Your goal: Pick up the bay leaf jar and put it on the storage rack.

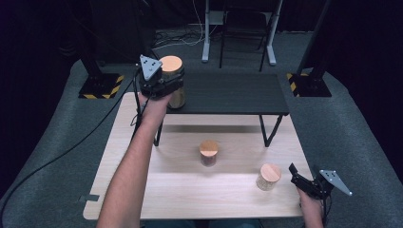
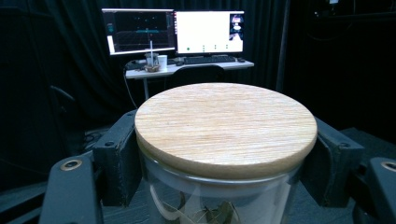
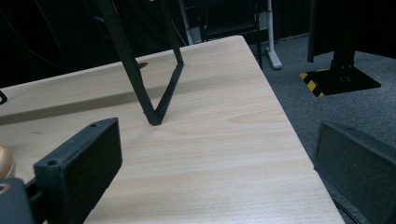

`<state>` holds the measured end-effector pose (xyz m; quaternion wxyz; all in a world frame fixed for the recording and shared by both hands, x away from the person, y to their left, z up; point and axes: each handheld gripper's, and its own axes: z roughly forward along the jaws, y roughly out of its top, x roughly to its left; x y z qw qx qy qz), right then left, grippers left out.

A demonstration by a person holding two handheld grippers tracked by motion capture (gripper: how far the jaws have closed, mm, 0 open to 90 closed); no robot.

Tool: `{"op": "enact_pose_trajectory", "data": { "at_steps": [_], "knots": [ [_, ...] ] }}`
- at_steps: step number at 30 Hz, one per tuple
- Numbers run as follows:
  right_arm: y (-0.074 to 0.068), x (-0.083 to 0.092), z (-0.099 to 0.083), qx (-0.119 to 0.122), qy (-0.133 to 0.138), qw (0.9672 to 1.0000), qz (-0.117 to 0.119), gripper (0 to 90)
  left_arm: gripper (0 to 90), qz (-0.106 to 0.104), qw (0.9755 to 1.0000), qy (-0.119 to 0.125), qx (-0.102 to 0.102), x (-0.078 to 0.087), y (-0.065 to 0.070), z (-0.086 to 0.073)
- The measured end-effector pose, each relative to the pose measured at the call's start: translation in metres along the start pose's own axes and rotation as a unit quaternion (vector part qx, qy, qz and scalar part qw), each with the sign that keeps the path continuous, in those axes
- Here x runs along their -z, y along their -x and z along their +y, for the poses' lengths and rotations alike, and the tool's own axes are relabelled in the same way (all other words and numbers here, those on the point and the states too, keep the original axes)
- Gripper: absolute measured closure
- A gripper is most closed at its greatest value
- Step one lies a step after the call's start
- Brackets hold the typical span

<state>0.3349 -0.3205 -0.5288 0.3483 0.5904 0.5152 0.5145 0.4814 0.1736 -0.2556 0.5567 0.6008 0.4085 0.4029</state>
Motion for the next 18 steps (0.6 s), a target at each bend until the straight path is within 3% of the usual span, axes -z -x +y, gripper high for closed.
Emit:
{"op": "enact_pose_trajectory", "data": {
  "at_steps": [18],
  "knots": [
    [0.0009,0.0002,-0.0001,-0.004,0.001,1.0,0.003,0.7,24.7,0.011,0.9999,-0.006,0.006,-0.0081,-0.0033,-0.0035]
  ]
}}
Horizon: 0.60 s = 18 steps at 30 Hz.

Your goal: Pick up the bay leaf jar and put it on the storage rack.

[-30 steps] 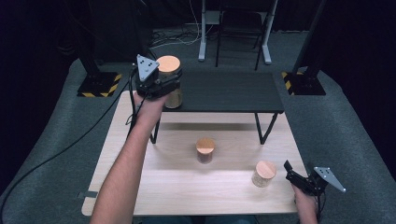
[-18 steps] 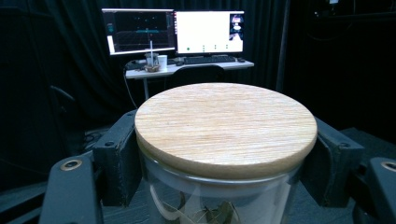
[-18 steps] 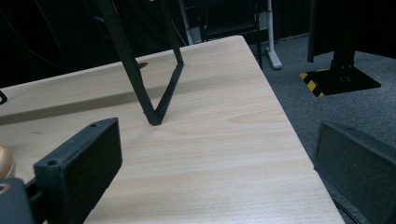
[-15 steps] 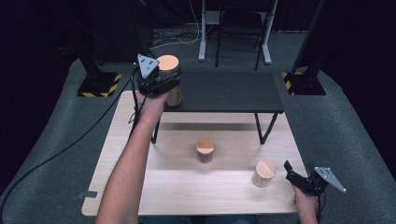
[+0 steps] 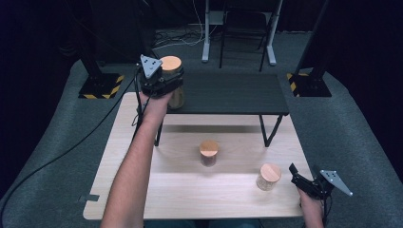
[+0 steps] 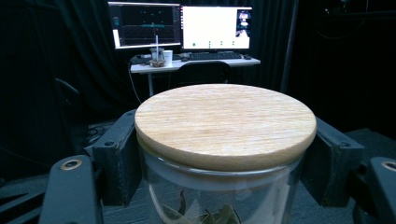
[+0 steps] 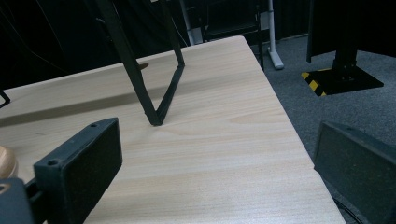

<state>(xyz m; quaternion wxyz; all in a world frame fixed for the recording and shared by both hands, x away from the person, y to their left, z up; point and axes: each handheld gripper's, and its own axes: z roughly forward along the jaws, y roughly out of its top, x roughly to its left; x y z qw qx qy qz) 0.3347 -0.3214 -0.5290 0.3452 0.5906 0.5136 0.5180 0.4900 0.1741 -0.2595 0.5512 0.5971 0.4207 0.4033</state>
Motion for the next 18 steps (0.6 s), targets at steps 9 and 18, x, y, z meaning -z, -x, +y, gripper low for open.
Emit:
{"op": "enact_pose_trajectory", "data": {
  "at_steps": [9,18],
  "knots": [
    [-0.0001,-0.0001,0.0,0.0,0.0,1.0,-0.001,0.7,24.6,0.0,1.0,0.0,0.0,0.0003,0.0,0.0002],
    [0.0001,0.0002,0.0,-0.001,0.0,1.0,-0.001,0.7,21.2,-0.001,1.0,-0.004,0.001,-0.0005,0.0,0.0011]
  ]
}}
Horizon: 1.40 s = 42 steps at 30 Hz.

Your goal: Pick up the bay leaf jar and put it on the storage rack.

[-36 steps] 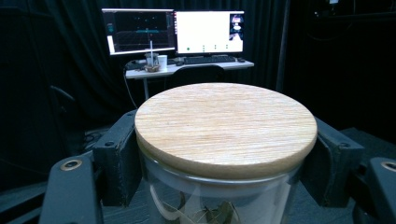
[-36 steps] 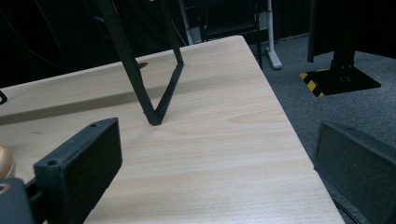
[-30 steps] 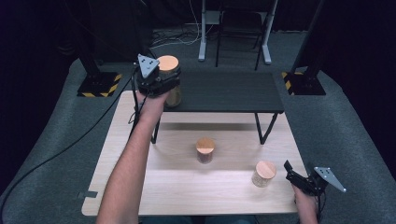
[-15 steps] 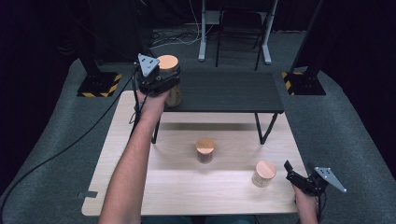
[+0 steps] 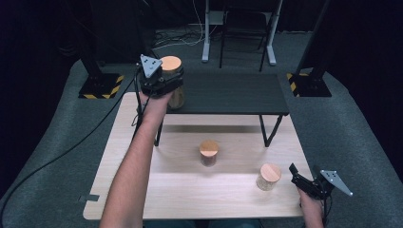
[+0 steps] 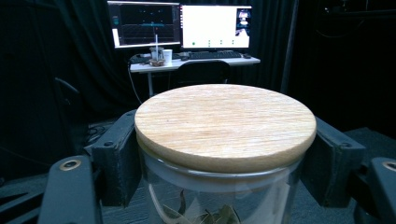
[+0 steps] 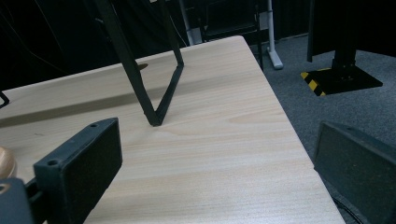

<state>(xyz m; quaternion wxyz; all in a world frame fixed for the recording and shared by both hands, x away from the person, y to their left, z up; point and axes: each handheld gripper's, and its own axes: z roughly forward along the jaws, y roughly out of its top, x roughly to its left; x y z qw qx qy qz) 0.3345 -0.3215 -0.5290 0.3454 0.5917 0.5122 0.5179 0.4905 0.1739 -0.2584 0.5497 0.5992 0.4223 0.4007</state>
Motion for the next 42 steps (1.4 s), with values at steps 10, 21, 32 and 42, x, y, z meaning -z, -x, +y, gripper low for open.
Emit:
{"op": "enact_pose_trajectory", "data": {
  "at_steps": [10,21,32,42],
  "knots": [
    [0.0,0.0,0.0,-0.002,0.001,1.0,0.0,0.7,0.4,0.007,1.0,-0.002,0.004,0.004,0.001,0.003],
    [0.0,0.0,0.0,-0.001,0.0,1.0,-0.001,0.6,0.0,-0.007,0.9997,-0.017,-0.015,0.018,0.002,-0.001],
    [0.0,0.001,0.0,0.0,0.002,1.0,0.003,0.5,0.1,-0.013,0.9997,-0.01,-0.02,0.038,0.002,-0.009],
    [0.0,0.001,0.0,0.0,0.002,1.0,0.003,0.5,0.3,-0.024,0.9996,-0.013,-0.006,0.05,-0.003,-0.018]
  ]
}}
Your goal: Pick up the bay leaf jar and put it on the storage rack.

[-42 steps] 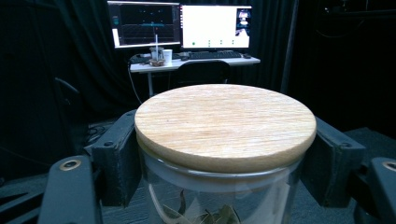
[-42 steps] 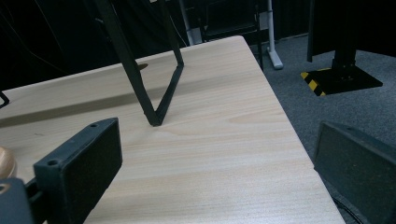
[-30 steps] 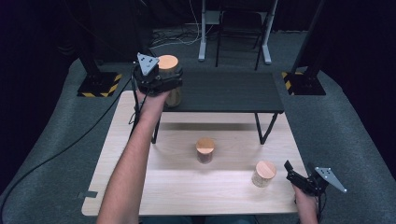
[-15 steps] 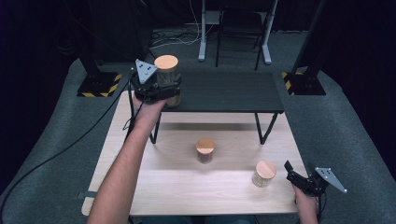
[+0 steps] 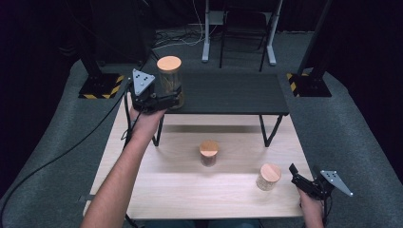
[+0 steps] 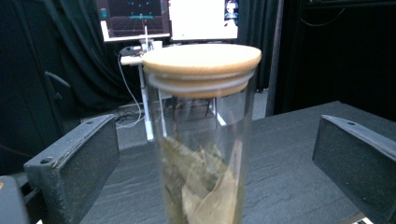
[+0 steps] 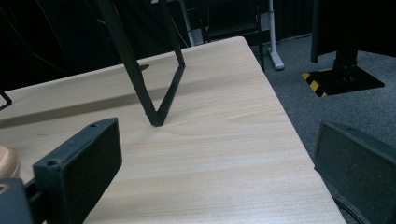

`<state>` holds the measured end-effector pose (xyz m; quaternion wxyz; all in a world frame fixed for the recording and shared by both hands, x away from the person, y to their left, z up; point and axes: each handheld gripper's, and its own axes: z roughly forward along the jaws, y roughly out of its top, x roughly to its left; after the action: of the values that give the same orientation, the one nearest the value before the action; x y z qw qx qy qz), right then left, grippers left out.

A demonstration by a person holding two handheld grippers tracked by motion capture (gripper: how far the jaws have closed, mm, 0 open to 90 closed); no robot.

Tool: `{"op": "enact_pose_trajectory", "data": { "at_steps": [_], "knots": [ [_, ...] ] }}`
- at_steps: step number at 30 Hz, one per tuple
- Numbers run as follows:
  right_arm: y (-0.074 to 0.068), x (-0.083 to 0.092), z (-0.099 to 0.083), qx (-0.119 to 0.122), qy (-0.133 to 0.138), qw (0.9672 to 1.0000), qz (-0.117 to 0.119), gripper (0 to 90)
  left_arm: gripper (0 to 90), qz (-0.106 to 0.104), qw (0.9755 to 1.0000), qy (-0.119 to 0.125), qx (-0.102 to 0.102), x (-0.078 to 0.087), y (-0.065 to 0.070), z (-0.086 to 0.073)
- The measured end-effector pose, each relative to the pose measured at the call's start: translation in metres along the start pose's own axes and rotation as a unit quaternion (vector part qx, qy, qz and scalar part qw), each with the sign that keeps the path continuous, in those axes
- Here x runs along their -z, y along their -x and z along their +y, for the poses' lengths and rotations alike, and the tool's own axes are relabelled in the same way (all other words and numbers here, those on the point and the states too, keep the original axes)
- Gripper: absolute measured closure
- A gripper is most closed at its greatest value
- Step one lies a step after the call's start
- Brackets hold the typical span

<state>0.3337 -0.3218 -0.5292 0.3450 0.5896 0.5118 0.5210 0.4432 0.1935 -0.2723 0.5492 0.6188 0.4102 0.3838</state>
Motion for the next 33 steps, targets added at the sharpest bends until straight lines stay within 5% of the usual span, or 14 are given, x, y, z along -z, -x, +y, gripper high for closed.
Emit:
{"op": "enact_pose_trajectory", "data": {
  "at_steps": [33],
  "knots": [
    [0.0,-0.001,0.0,-0.002,-0.002,1.0,-0.002,0.5,0.7,-0.008,0.9999,0.009,0.007,0.037,-0.011,-0.06]
  ]
}}
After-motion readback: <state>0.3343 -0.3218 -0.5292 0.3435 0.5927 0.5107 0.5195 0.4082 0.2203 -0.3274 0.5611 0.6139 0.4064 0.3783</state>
